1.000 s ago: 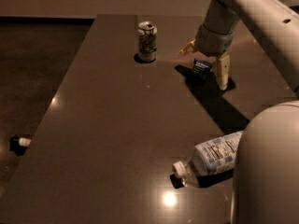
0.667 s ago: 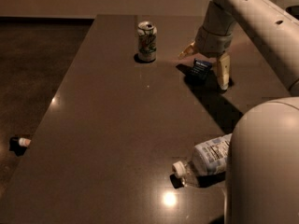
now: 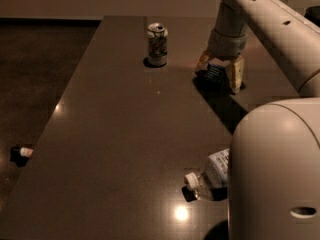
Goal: Pick rxbar blueberry
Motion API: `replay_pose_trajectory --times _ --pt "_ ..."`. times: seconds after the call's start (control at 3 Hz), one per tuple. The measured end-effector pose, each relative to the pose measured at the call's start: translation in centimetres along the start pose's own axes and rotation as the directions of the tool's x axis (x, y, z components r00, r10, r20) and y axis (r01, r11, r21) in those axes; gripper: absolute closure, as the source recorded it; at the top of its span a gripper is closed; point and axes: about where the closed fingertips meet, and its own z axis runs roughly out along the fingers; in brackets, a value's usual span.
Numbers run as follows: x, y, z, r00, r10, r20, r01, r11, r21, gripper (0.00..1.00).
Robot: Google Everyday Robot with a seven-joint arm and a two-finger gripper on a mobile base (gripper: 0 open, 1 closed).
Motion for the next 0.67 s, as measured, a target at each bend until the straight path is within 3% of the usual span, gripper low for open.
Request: replay_pose_trajectory --times 0.33,0.67 --pt "0.13 0.0 -0.08 1.0 0.001 -0.003 -0.001 1.0 -0.003 0.52" --pt "0.22 0.12 -0.18 1.0 0.005 -0.005 -0.005 1.0 -0.004 0.53"
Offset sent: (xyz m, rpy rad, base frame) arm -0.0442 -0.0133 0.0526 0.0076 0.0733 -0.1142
